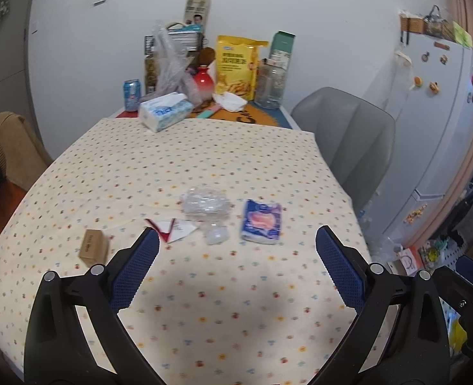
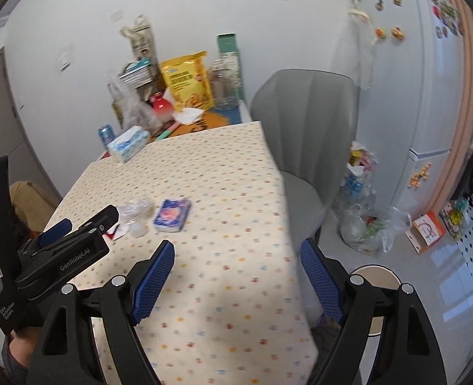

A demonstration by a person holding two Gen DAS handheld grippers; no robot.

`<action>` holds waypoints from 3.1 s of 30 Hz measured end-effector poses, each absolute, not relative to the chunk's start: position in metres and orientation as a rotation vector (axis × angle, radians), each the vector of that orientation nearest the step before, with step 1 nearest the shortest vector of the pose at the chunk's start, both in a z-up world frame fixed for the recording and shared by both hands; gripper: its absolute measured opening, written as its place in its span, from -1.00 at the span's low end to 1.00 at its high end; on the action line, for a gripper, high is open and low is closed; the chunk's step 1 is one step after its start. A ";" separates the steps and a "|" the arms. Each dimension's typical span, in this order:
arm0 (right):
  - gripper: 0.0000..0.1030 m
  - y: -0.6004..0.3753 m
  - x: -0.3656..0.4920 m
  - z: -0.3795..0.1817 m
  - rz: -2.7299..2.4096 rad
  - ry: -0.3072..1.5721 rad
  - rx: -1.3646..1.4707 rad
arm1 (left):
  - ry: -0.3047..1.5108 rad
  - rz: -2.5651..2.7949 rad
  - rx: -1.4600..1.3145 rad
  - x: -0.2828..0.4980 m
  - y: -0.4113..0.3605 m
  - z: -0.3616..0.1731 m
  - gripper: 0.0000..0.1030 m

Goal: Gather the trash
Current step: 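Move both open tools back over the table, then grasp the small brown cardboard box with the left tool, then grasp the crumpled clear plastic bottle by its cap end with the right tool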

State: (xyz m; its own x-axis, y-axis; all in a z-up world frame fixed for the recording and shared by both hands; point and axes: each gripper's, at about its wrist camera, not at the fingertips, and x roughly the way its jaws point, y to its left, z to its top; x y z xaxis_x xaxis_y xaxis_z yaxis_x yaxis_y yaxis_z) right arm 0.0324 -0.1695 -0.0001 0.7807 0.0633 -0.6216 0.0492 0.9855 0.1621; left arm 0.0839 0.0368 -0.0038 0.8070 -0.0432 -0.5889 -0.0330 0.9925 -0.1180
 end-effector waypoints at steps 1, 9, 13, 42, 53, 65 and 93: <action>0.54 -0.162 0.033 0.000 0.018 0.676 0.165 | 0.631 0.004 -0.130 0.083 0.043 -0.004 0.89; 0.54 -0.121 0.046 -0.006 0.064 0.699 0.114 | 0.634 0.082 -0.192 0.074 0.095 -0.017 0.89; 0.54 -0.103 0.054 -0.014 0.076 0.722 0.082 | 0.655 0.109 -0.221 0.075 0.118 -0.030 0.89; 0.65 -0.041 0.122 -0.057 0.163 0.826 0.019 | 0.817 0.314 -0.248 0.123 0.191 -0.096 0.72; 0.38 -0.027 0.147 -0.068 0.201 0.862 0.000 | 0.866 0.325 -0.243 0.140 0.190 -0.107 -0.43; 0.15 0.005 0.175 -0.083 0.241 0.901 -0.049 | 0.861 0.341 -0.245 0.161 0.198 -0.108 -0.43; -0.37 0.031 0.220 -0.116 0.271 0.958 -0.079 | 0.846 0.343 -0.246 0.169 0.200 -0.114 -0.43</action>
